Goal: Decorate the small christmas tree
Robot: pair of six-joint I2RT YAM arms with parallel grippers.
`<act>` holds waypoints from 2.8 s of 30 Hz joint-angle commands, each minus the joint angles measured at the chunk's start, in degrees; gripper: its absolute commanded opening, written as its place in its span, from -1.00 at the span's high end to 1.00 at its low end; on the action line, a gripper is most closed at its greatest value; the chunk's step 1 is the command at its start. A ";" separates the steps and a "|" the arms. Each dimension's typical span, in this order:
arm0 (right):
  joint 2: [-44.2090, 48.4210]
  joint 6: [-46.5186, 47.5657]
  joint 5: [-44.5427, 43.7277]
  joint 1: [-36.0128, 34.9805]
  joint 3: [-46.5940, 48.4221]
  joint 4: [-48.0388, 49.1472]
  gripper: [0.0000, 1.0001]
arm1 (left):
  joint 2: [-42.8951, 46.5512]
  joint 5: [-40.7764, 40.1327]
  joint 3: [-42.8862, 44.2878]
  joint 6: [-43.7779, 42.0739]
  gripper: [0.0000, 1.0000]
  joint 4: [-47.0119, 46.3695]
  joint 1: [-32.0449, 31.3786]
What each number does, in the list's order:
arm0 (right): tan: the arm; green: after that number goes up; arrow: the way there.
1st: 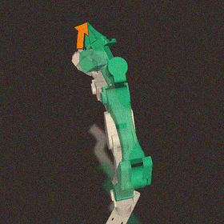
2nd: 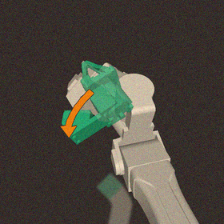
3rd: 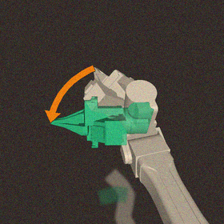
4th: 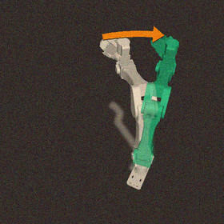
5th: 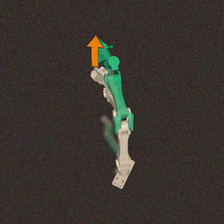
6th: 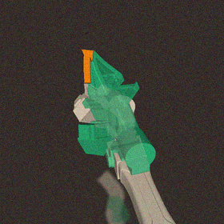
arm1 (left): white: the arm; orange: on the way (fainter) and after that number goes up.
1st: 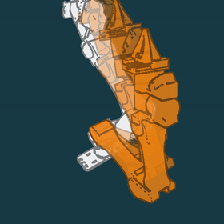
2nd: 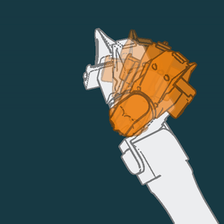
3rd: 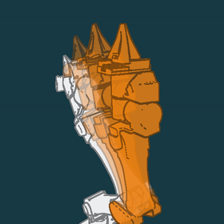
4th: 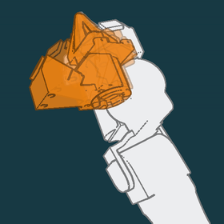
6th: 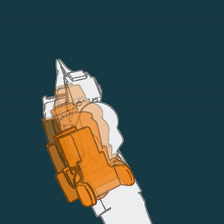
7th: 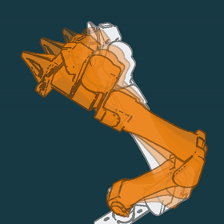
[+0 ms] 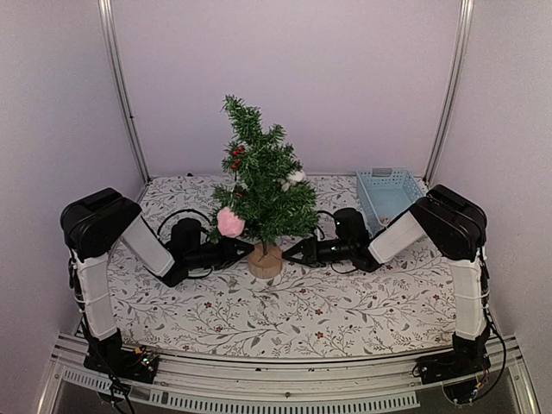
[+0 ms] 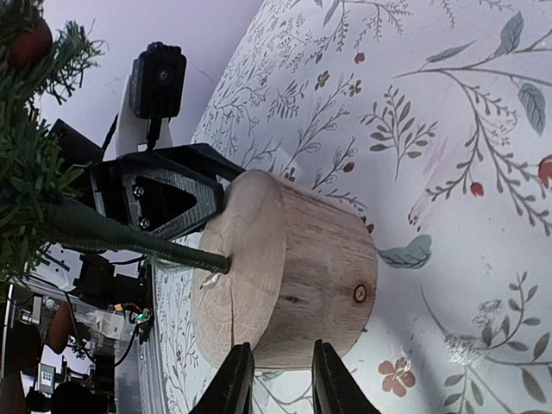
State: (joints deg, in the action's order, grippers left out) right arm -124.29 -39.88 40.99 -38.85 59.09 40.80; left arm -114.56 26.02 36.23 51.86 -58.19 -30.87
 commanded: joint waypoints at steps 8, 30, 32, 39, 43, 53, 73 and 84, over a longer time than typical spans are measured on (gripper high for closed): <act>8.28 0.82 -4.77 -1.30 -6.42 -1.81 0.45 | 1.30 2.06 0.42 -2.14 0.44 2.03 2.95; 39.02 29.60 -18.45 25.44 6.30 -52.92 0.24 | 14.06 -0.23 -6.38 -3.70 0.36 8.57 10.02; 36.46 32.09 -21.78 27.54 9.54 -56.70 0.23 | 14.78 -0.17 -6.43 -3.52 0.36 8.60 10.04; 26.21 36.57 -21.14 33.79 13.12 -61.57 0.23 | 17.63 -0.23 -5.95 -4.71 0.33 11.52 10.03; 20.81 37.69 -23.12 34.49 14.18 -61.73 0.22 | 18.09 0.08 -5.68 -4.77 0.33 11.88 10.01; 11.12 38.98 -29.74 34.62 20.15 -63.46 0.21 | 18.70 -0.29 -5.39 -5.27 0.32 12.72 10.03; 4.48 42.78 -26.41 35.02 22.47 -66.47 0.63 | 18.72 -0.85 -4.49 -5.57 0.31 13.68 10.13; 19.08 41.58 -25.81 35.00 17.85 -57.89 1.00 | 27.52 -4.42 -5.85 -8.81 0.33 19.28 11.18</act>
State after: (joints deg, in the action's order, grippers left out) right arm -113.08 2.26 13.98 -4.05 78.72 -22.65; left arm -91.64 24.16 30.81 45.95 -41.91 -20.75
